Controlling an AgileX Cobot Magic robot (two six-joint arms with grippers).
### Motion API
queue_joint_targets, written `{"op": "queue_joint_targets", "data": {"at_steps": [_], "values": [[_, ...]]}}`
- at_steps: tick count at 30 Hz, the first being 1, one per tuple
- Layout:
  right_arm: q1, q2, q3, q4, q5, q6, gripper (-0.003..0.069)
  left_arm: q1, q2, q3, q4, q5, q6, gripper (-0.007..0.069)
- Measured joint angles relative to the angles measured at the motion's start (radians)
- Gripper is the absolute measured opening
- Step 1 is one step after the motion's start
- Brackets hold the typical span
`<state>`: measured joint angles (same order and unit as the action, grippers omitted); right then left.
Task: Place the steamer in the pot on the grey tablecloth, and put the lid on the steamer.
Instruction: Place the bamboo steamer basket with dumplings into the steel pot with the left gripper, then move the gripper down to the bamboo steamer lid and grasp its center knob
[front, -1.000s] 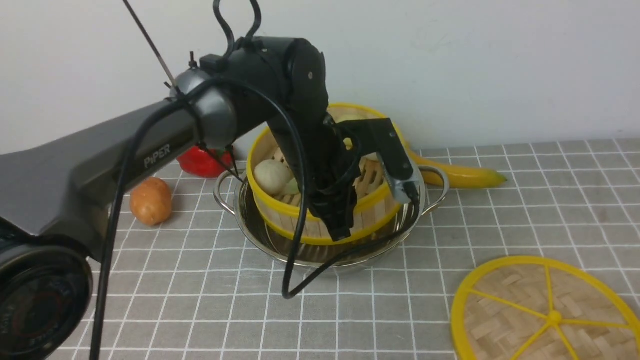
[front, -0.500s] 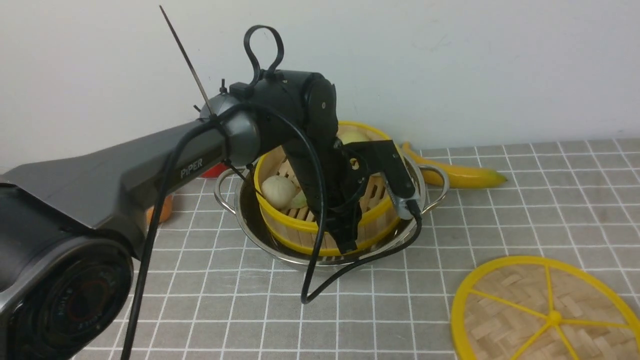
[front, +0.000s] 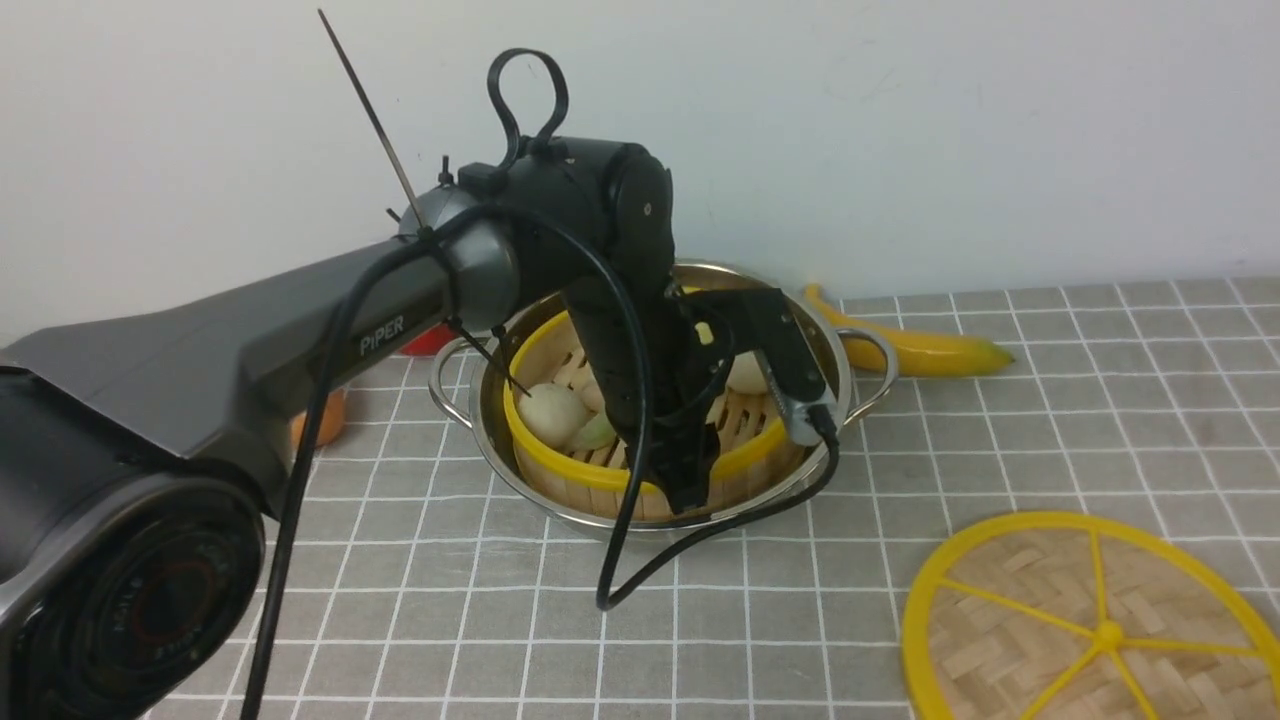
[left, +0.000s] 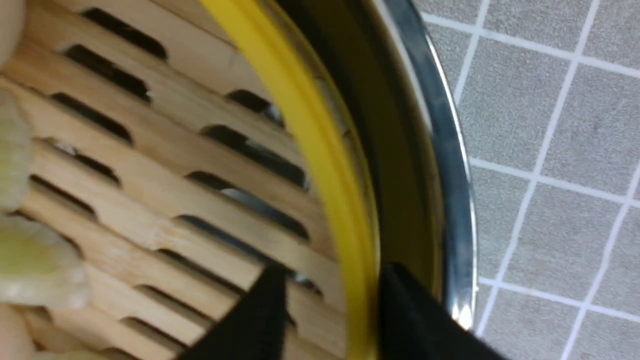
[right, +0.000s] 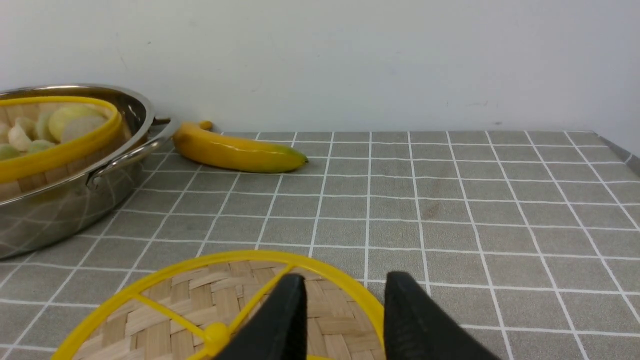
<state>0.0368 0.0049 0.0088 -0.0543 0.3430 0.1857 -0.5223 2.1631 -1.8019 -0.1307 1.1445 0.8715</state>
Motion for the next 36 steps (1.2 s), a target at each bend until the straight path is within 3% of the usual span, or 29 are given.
{"op": "queue_joint_targets", "data": {"at_steps": [6,9,14,19,26,27,30,36], "values": [[0.0,0.0,0.0,0.0,0.0,0.0,0.0242,0.0,-0.006,-0.007,0.01,-0.007,-0.014,0.0545],[0.0,0.0,0.0,0.0,0.0,0.0,0.0242,0.0,-0.026,-0.007,0.011,-0.006,-0.024,0.0625],[0.0,0.0,0.0,0.0,0.0,0.0,0.0242,0.0,-0.111,-0.007,0.054,-0.005,-0.06,0.065],[0.0,0.0,0.0,0.0,0.0,0.0,0.0242,0.0,-0.243,-0.007,0.155,-0.001,-0.184,0.0585],[0.0,0.0,0.0,0.0,0.0,0.0,0.0242,0.0,-0.434,-0.007,0.211,-0.004,-0.496,0.0374],[0.0,0.0,0.0,0.0,0.0,0.0,0.0242,0.0,-0.438,-0.007,0.21,-0.006,-0.496,0.0374],[0.0,0.0,0.0,0.0,0.0,0.0,0.0242,0.0,-0.489,-0.007,0.275,-0.079,-0.54,0.0243],[0.0,0.0,0.0,0.0,0.0,0.0,0.0242,0.0,-0.502,-0.007,0.353,-0.172,-0.544,0.0101]]}}
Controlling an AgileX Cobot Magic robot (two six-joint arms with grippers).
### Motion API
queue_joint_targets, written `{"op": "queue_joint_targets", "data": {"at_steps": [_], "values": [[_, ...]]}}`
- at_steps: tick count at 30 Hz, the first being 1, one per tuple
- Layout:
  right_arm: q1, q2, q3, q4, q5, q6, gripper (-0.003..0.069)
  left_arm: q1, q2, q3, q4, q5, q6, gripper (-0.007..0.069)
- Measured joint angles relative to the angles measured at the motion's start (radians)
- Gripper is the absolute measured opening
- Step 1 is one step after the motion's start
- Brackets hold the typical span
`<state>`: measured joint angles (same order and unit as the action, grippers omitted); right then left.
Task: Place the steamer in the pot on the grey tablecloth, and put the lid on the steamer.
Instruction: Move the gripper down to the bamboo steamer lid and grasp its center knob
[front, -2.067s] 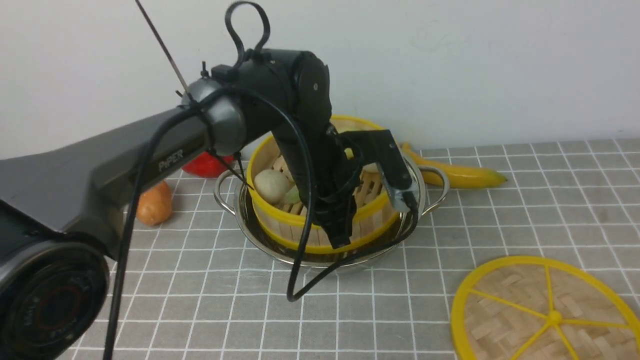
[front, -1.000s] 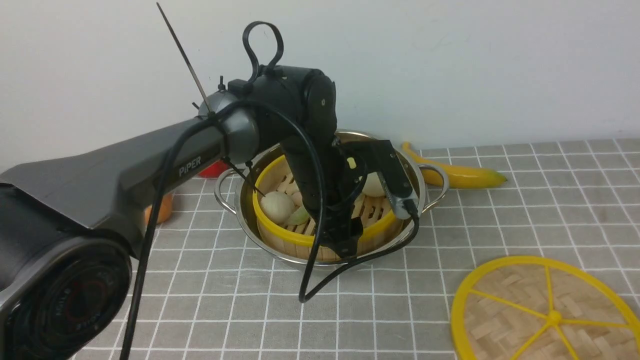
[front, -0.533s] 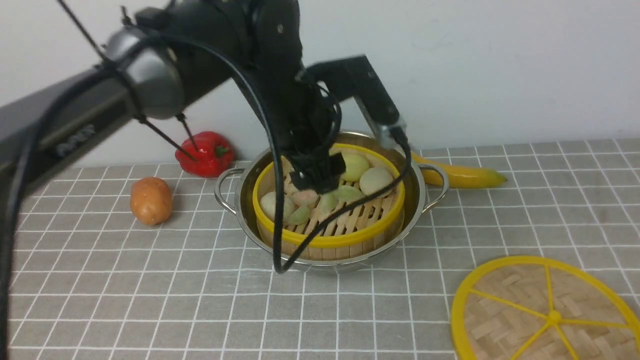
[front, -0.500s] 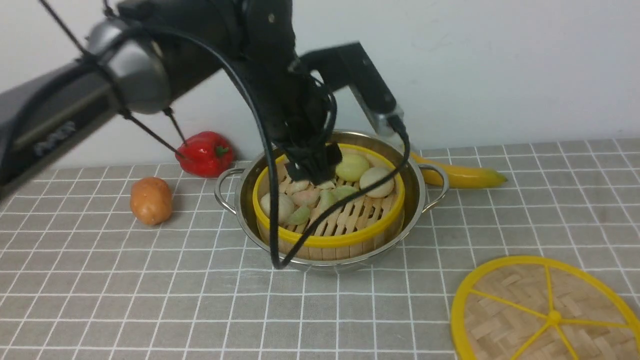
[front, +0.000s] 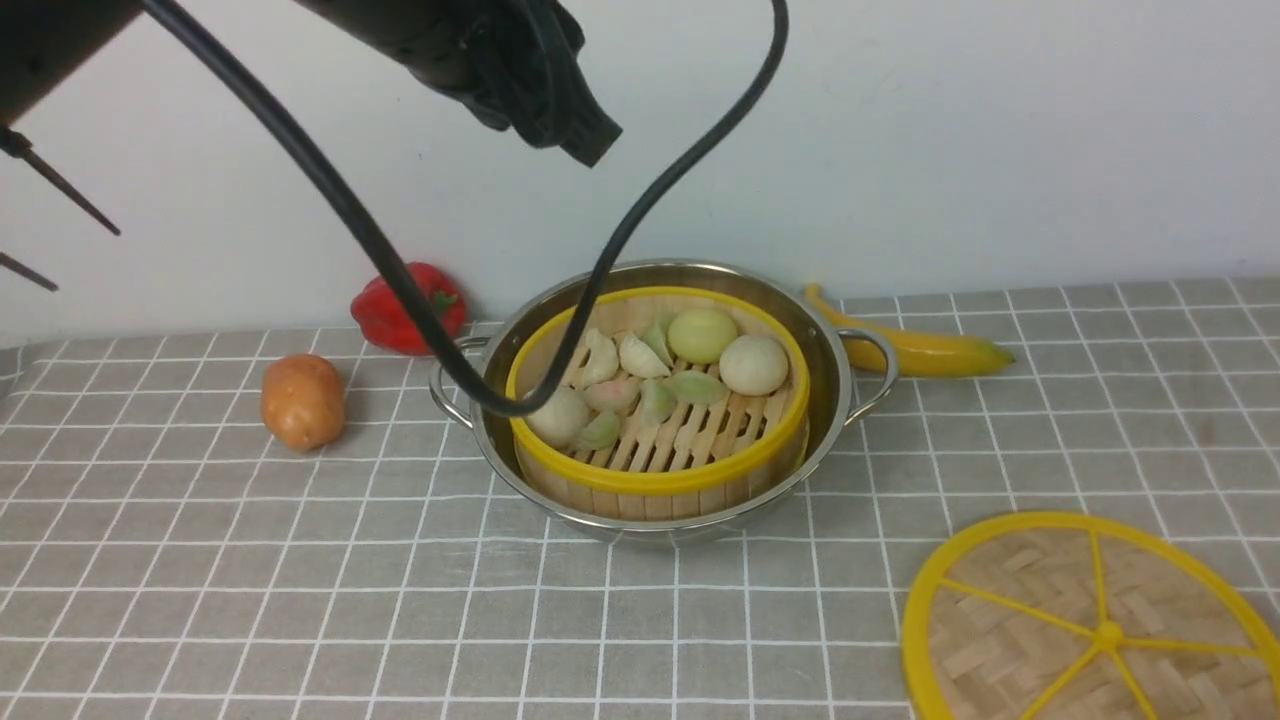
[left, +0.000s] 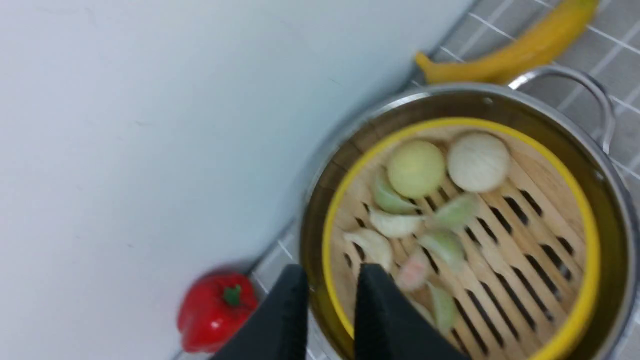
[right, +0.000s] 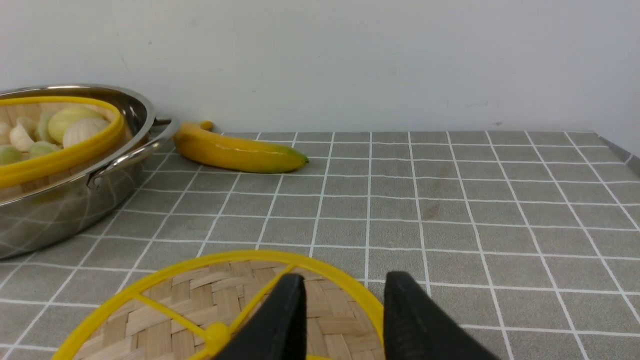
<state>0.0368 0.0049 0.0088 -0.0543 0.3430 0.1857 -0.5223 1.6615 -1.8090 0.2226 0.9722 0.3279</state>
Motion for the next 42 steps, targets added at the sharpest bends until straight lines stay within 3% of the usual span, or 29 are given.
{"op": "queue_joint_targets", "data": {"at_steps": [6,11,15,22,26,34,42], "values": [[0.0,0.0,0.0,0.0,-0.001,0.0,0.0242,0.0,-0.002,0.003,0.012,-0.026,-0.008,0.0021],[0.0,0.0,0.0,0.0,-0.001,0.0,0.0242,0.04,-0.168,0.185,0.005,-0.039,-0.129,0.0003],[0.0,0.0,0.0,0.0,-0.001,0.0,0.0242,0.133,-0.39,0.437,-0.012,-0.143,-0.187,0.0001],[0.0,0.0,0.0,0.0,-0.001,0.0,0.0242,0.441,-0.883,1.135,-0.107,-0.564,-0.217,0.0012],[0.0,0.0,0.0,0.0,-0.001,0.0,0.0242,0.541,-1.109,1.402,-0.153,-0.691,-0.24,0.0015],[0.0,0.0,0.0,0.0,-0.001,0.0,0.0242,0.577,-1.471,1.727,-0.161,-0.73,-0.262,0.0033],[0.0,0.0,0.0,0.0,-0.001,0.0,0.0242,0.577,-1.614,1.816,-0.163,-0.698,-0.264,0.0043]]}}
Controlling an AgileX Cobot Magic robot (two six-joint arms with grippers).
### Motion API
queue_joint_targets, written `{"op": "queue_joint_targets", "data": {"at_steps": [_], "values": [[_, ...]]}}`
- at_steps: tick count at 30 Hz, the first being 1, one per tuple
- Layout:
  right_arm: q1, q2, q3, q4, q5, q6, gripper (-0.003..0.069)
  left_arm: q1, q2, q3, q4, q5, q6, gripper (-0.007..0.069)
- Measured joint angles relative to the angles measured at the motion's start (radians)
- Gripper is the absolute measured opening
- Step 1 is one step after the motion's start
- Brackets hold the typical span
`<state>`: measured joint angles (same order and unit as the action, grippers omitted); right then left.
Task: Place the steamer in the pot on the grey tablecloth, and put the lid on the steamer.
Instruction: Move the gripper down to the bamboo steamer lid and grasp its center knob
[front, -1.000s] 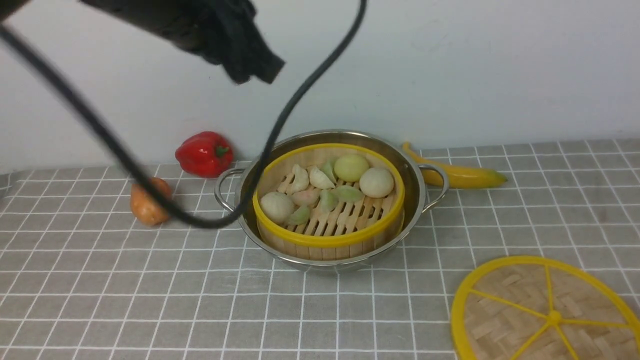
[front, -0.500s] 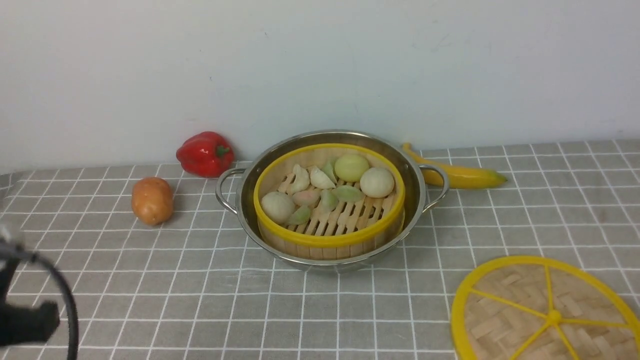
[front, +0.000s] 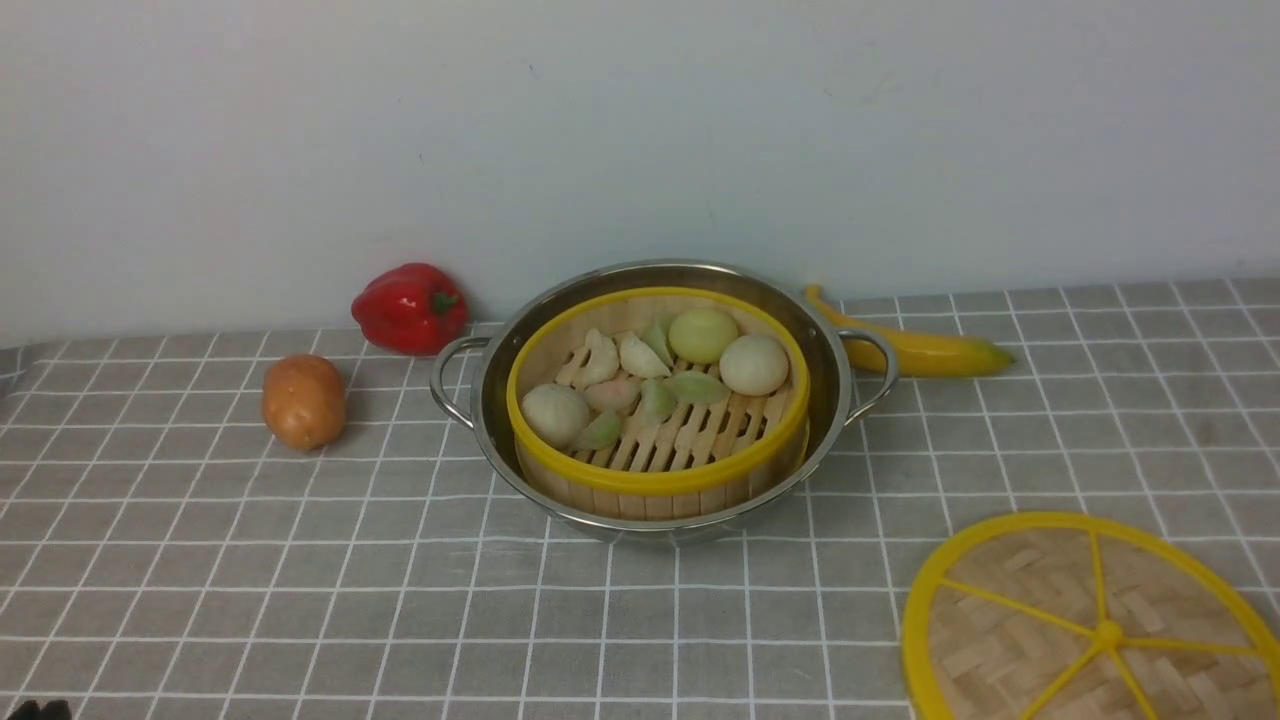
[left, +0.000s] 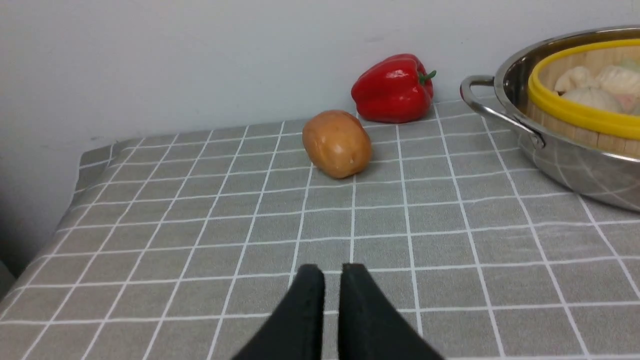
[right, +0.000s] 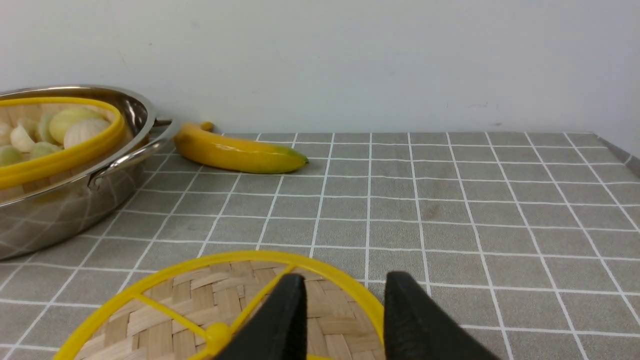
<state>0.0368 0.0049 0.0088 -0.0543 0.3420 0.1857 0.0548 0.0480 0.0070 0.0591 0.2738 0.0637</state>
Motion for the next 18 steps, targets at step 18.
{"op": "queue_joint_targets", "data": {"at_steps": [18], "values": [[0.0,0.0,0.0,0.0,0.0,0.0,0.0242,0.0,-0.047,0.0,0.0,0.098,0.018,0.0092]]}}
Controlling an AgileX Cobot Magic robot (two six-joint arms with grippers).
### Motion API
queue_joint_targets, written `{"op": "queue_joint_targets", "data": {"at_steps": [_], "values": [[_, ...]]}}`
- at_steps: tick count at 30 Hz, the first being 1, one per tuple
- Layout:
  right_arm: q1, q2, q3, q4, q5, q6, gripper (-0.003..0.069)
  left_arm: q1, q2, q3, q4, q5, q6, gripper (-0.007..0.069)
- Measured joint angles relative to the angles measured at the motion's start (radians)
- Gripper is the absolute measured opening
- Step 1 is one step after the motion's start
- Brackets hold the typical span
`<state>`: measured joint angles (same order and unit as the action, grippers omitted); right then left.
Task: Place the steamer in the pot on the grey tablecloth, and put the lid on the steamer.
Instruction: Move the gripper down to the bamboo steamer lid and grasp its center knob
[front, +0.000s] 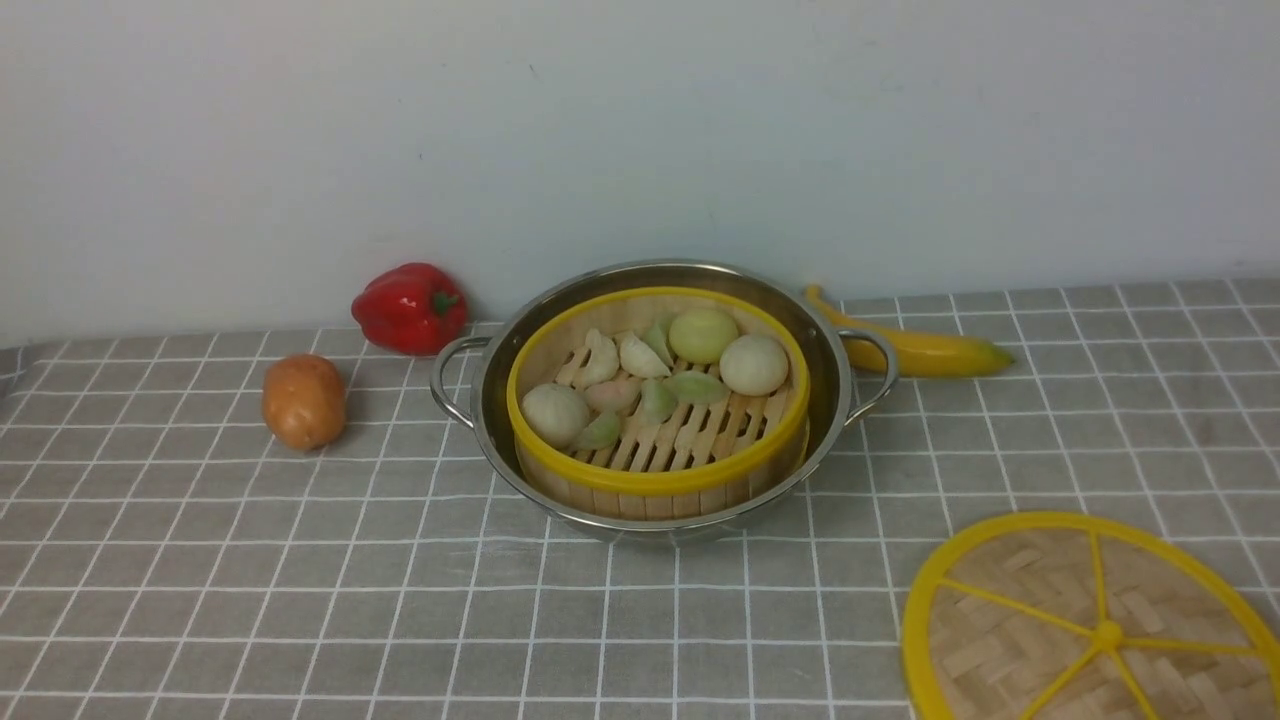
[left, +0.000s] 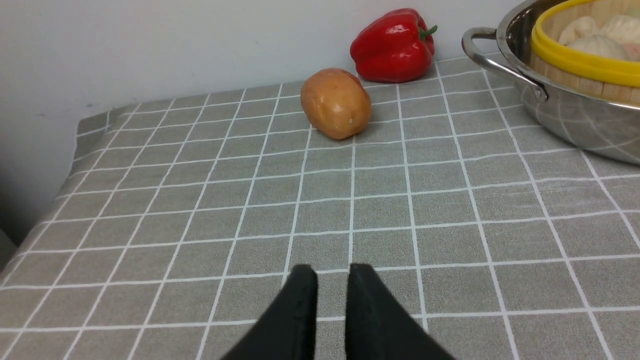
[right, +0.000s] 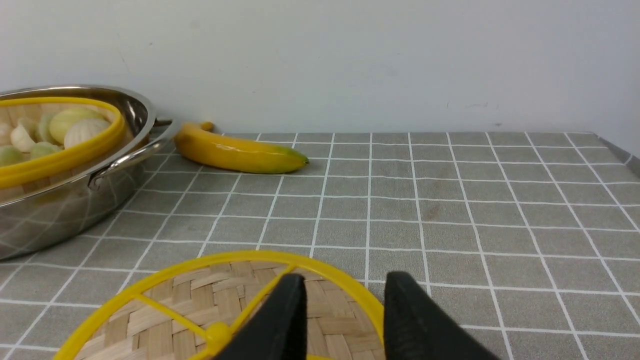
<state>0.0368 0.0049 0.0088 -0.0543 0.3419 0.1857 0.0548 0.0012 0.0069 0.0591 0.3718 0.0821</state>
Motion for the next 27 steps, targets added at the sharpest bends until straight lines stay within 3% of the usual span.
{"op": "queue_joint_targets", "data": {"at_steps": [20,27], "values": [[0.0,0.0,0.0,-0.003,-0.023,0.0,0.0242,0.0,0.0,0.0,0.0,0.0,0.0,0.0131],[0.0,0.0,-0.082,0.08,-0.109,0.016,0.0242,0.0,0.0,0.0,0.0,0.0,0.0,0.0147]]}}
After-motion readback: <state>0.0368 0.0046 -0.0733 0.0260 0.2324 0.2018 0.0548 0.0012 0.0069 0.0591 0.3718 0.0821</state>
